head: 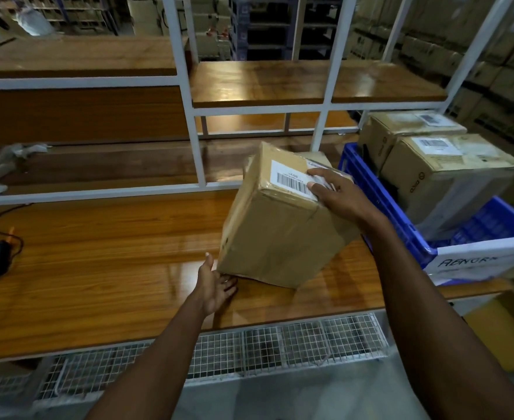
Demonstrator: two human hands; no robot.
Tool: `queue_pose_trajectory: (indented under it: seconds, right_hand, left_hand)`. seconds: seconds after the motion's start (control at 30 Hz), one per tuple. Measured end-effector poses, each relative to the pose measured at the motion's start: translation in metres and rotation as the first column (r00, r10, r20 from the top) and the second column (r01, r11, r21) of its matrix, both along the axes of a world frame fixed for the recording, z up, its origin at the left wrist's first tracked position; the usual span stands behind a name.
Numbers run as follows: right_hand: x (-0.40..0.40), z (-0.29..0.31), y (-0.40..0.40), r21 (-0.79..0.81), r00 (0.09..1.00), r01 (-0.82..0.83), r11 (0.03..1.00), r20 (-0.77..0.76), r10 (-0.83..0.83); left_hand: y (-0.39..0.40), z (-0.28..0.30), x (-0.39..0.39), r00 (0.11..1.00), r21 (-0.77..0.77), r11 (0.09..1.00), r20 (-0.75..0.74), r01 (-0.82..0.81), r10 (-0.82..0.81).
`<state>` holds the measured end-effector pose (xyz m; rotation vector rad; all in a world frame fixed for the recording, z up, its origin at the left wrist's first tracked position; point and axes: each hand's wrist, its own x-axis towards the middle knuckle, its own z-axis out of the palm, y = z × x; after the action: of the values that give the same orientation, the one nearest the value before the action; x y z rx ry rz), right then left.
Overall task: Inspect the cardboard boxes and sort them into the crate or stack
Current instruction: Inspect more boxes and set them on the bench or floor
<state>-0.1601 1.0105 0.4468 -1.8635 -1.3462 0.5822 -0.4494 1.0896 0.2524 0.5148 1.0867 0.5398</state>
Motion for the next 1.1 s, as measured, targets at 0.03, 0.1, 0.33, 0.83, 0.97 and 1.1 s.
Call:
queue_pose_trajectory:
  seconds: [0.03, 0.1, 0.33, 0.83, 0.97, 1.1]
  right_hand:
    - [0.004, -0.002, -0.004, 0.008, 1.0, 0.017, 1.0, -0.016, -0.017]
    - [0.013, -0.006, -0.01, 0.024, 0.997, 0.048, 0.999, -0.055, -0.047]
    - [0.027, -0.033, -0.039, 0.054, 0.937, 0.134, 0.99, -0.333, -0.109]
    - [-0.058, -0.134, -0.027, -0.038, 0.721, 0.143, 0.989, -0.68, -0.131]
    - [-0.077, -0.13, -0.017, -0.027, 0.729, 0.078, 0.997, -0.681, -0.076]
    - [-0.097, -0.125, -0.003, -0.024, 0.721, 0.072, 0.997, -0.69, -0.069]
  left_hand:
    - [-0.001, 0.001, 0.003, 0.999, -0.002, 1.0, 0.048, -0.004, 0.004]
    - [-0.002, 0.002, 0.007, 0.991, 0.017, 1.0, 0.135, -0.021, 0.018]
    - [-0.007, 0.025, 0.001, 0.978, 0.28, 0.942, 0.148, -0.186, 0.149]
    - [-0.027, 0.04, -0.085, 0.976, 0.658, 0.732, 0.023, -0.176, 0.214]
    - [-0.016, 0.04, -0.11, 0.964, 0.685, 0.721, -0.111, -0.103, 0.242]
    - [-0.006, 0.039, -0.126, 0.925, 0.708, 0.698, -0.189, -0.104, 0.33]
